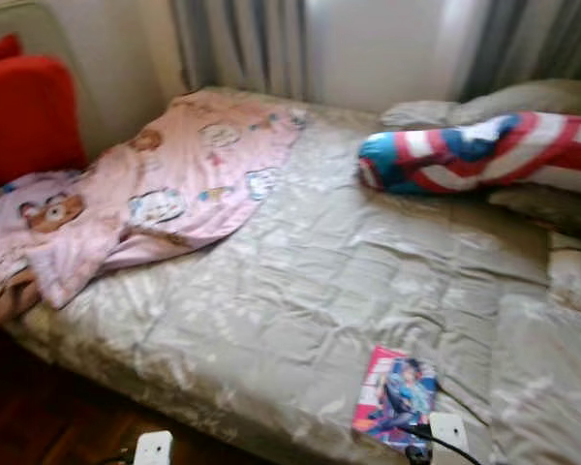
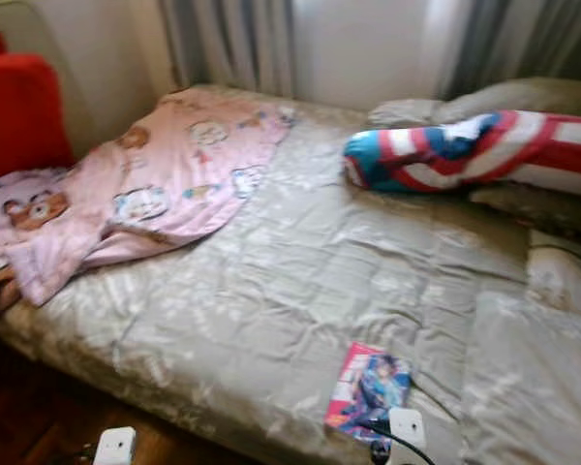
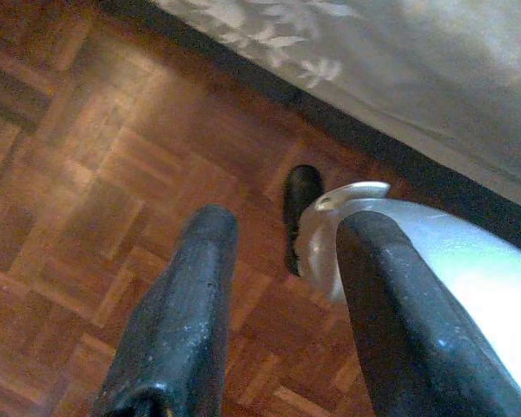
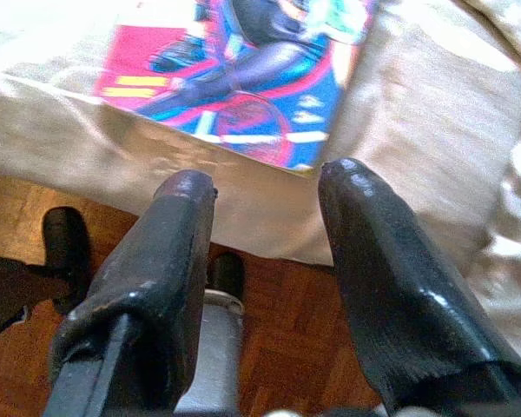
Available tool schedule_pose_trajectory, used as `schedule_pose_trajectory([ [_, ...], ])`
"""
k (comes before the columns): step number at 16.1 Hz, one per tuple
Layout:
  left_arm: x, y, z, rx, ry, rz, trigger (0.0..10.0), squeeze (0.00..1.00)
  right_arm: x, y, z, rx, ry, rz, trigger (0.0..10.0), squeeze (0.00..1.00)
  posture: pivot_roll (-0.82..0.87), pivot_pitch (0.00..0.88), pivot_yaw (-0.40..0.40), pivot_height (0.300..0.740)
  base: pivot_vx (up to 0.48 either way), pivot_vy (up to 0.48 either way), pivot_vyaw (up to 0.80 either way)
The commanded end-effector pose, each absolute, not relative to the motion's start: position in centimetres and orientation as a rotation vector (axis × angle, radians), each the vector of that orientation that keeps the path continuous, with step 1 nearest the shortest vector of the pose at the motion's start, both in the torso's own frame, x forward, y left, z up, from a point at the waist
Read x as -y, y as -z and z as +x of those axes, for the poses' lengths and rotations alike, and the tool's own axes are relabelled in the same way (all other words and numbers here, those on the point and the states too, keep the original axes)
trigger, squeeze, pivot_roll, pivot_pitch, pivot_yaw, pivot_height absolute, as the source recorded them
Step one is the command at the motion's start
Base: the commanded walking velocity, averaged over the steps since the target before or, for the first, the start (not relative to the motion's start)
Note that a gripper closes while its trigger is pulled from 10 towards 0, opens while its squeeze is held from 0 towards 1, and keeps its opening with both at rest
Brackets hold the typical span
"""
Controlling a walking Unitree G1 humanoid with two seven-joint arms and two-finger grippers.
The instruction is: Clean up the room
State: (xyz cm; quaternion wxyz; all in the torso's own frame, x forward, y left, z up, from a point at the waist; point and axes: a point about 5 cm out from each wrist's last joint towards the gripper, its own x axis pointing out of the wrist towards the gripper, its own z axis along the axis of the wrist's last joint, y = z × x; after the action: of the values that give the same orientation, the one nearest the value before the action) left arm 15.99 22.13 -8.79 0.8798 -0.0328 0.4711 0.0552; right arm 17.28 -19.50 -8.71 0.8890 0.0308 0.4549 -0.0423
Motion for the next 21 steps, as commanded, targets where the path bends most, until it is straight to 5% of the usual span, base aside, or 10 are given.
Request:
schedule_pose_trajectory([
  [1, -22.2, 9.0, 15.5, -1.001, -0.120, -0.069, 10.0, 0.00, 19.5, 9.0, 16.7, -0.969, 0.088, 0.069, 10.0, 0.00, 0.01, 0.025, -0.003, 0.740, 0.000, 0.292, 0.00],
  [21, -21.4, 9.0, 15.9, -0.999, -0.112, -0.070, 10.0, 0.00, 18.0, 9.4, 16.3, -0.997, 0.071, 0.079, 10.0, 0.00, 0.02, 0.054, 0.009, 0.740, 0.000, 0.293, 0.00],
])
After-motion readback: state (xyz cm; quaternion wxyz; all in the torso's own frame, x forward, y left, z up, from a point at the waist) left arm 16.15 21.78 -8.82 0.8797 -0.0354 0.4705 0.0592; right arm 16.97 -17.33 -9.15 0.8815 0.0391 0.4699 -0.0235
